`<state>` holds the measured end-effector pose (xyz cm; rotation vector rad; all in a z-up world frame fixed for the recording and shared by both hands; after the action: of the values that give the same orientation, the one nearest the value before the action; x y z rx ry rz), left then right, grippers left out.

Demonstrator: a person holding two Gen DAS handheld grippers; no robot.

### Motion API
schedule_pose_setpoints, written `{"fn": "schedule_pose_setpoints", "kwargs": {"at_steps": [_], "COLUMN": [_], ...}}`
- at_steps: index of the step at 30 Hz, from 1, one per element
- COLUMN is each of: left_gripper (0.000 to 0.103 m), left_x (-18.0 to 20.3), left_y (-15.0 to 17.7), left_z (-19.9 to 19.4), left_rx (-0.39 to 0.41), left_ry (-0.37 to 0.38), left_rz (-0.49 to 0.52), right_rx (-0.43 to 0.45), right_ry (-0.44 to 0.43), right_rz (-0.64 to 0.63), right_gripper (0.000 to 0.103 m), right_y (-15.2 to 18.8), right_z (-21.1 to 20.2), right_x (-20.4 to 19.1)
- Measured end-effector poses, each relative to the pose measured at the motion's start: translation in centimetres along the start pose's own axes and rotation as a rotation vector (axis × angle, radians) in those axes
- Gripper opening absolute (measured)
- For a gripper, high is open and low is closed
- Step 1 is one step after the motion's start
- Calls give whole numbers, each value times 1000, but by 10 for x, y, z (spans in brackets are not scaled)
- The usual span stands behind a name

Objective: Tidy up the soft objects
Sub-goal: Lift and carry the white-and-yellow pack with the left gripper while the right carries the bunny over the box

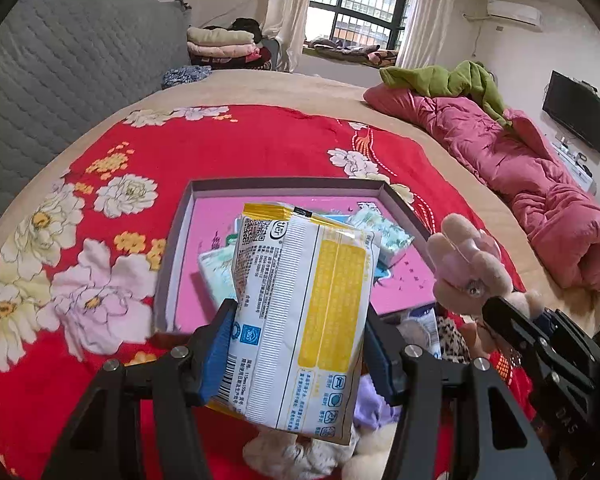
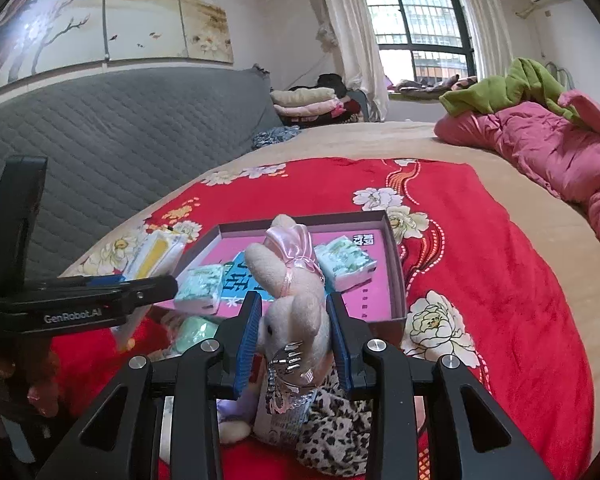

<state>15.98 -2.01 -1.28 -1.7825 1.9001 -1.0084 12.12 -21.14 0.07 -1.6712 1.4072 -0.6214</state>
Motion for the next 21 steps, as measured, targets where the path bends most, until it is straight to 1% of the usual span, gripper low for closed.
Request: {"fn": "schedule_pose_setpoints", "kwargs": {"at_steps": [10, 14, 21], "left_gripper": [58, 58, 58], "left_x": [9, 9, 5], "left_y": [-20, -27, -31], "left_z": [21, 25, 33], "left_rx": [19, 29, 22], "left_ry": [50, 51, 57], "left_rz": [-21, -14, -25], "right_rx": [12, 17, 19], "right_ry": [39, 66, 97], "right_rz": [1, -11, -9], "right_gripper": [34, 34, 34], "right_y": [-2, -5, -10], "right_z": [2, 3, 5], "right_x": [8, 9, 12]}}
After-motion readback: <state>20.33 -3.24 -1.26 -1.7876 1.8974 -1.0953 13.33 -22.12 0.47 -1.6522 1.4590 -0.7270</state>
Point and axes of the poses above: each gripper's, at about its wrist camera, not at the fingertips, and z roughly the way its jaws point, x to its right, y to its underside, the point moved 6 cm from there along z, roughly the way its jaws point, and after that the axes turned 5 degrees about y, right-handed, at the moved point
